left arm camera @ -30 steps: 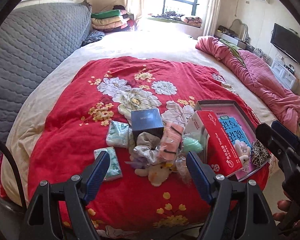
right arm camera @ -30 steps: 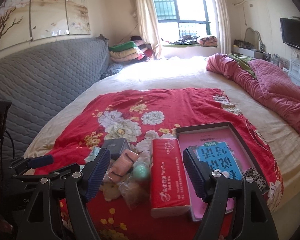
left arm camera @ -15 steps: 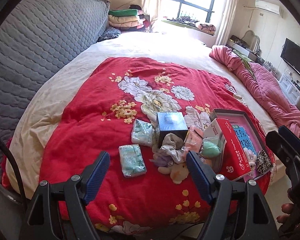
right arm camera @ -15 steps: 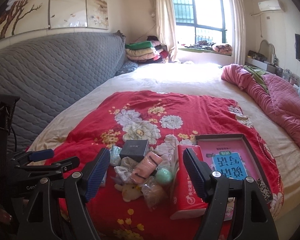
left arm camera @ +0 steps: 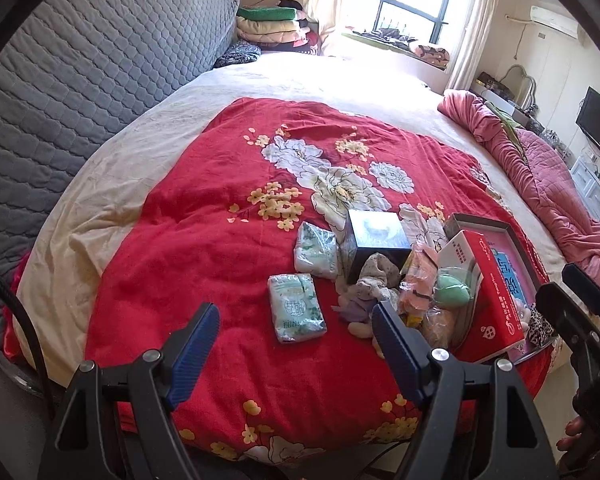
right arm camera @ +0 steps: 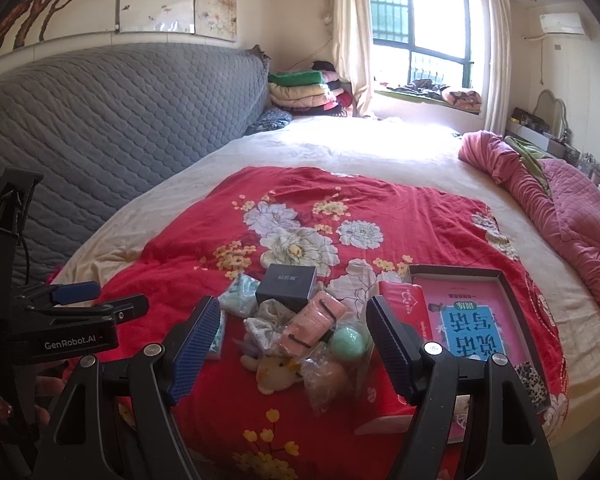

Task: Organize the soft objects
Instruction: 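Move both tools back to the pile of soft items, then grasp the green tissue pack with the left tool while the right grasps the bagged bread roll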

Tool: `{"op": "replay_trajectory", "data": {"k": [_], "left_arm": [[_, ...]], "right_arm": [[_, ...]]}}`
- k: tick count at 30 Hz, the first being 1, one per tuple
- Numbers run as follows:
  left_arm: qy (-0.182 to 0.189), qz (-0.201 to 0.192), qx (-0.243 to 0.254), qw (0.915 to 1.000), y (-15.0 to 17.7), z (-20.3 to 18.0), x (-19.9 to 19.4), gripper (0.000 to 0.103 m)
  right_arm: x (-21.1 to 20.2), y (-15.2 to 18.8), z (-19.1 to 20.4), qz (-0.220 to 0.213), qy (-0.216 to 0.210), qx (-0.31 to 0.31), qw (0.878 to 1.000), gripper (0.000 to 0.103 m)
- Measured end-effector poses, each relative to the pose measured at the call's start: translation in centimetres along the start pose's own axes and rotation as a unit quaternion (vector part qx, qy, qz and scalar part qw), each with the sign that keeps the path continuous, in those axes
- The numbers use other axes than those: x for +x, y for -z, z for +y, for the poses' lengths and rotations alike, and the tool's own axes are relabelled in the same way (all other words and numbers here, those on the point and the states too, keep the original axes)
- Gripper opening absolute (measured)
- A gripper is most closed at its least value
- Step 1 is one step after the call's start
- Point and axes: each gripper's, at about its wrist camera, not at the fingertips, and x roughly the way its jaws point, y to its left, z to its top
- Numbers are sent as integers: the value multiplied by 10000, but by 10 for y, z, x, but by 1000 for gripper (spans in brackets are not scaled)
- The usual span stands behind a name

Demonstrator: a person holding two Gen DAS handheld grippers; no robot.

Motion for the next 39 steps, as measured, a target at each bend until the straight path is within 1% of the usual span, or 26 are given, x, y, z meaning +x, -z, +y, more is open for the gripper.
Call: {"op": "replay_trajectory", "data": {"k": [4, 15, 19, 22, 24, 29, 33, 37, 39], "left_arm": [[49, 127, 12, 9999, 5, -2, 11, 78], [42, 456, 34, 9989, 18, -5, 43, 78], [56, 575, 8, 9983, 22, -3, 55, 78], [77, 652, -9, 9978, 25, -2, 63, 78], [125, 717, -53, 9973, 26, 0, 69, 78], [108, 889, -196, 9958, 29, 8, 85, 78], [67, 960, -309, 9949, 25, 13, 98, 78], [40, 1062, -356, 9937, 21, 13, 111, 78], [20, 1096, -338, 9934, 19, 11, 118, 78]], "right_arm": [[13, 10, -1, 161, 18, -11, 9999, 77], [46, 40, -2, 657, -78, -73, 9978, 77], [63, 51, 0, 941, -74, -182, 9954, 77], [75, 59, 0, 1130, 22, -309, 9931, 77], [84, 64, 0, 1260, 167, -454, 9908, 77], [102, 75, 1, 1452, 411, -752, 9857, 77], [111, 81, 4, 1461, 616, -1010, 9822, 77], [121, 86, 8, 1481, 939, -1357, 9751, 77], [126, 88, 6, 1511, 1022, -1411, 9730, 77]]}}
